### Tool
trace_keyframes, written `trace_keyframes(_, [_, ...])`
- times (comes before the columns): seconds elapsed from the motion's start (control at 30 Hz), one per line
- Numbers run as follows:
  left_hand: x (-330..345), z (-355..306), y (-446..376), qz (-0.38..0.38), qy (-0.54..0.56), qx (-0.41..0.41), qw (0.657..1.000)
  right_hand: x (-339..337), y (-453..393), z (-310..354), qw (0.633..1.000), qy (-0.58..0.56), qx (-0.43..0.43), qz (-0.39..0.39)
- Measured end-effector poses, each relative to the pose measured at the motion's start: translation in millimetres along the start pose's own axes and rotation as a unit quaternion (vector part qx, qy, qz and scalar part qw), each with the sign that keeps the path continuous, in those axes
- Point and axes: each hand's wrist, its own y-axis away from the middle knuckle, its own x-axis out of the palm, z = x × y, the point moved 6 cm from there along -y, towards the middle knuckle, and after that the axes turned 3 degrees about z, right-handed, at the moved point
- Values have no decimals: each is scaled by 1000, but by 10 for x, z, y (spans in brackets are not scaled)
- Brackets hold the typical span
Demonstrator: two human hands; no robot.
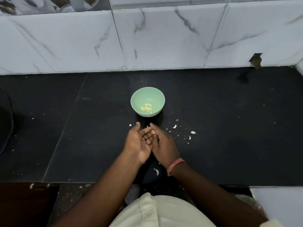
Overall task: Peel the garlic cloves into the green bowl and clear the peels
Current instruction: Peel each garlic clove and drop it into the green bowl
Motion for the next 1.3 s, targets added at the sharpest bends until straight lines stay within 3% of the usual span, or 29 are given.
trace_keyframes(0.13, [38, 71, -35, -12, 0, 10, 1000, -134, 13, -86, 998, 5, 37, -49])
trace_keyframes(0.27, [115, 101, -43, 5, -13, 23, 1000, -195, 69, -76, 998, 11, -17, -53])
trace_keyframes(0.4, [150, 99, -55, 2, -29, 69, 997, -528, -4, -406, 987, 91, 50, -125])
trace_keyframes(0.5, [181, 160, -63, -4, -29, 59, 998, -916, -30, -814, 968, 153, 134, -147])
trace_keyframes(0.57, [199, 238, -69, -3, -39, 42, 998, -1122, -17, -1019, 957, 184, 180, -131])
trace_keyframes(0.8, [237, 364, -79, -20, -77, 29, 996, -1143, -46, -1079, 968, 187, 164, -38])
trace_keyframes(0.93, [234, 405, -85, -16, -107, 29, 994, -1128, -88, -1000, 973, 184, 133, -37])
trace_keyframes(1.07, [260, 427, -133, 9, -175, 54, 983, -1043, -90, -823, 988, 109, 95, -63])
trace_keyframes(1.3, [246, 425, -208, 18, -208, 94, 974, -526, 67, -478, 995, 67, 44, 64])
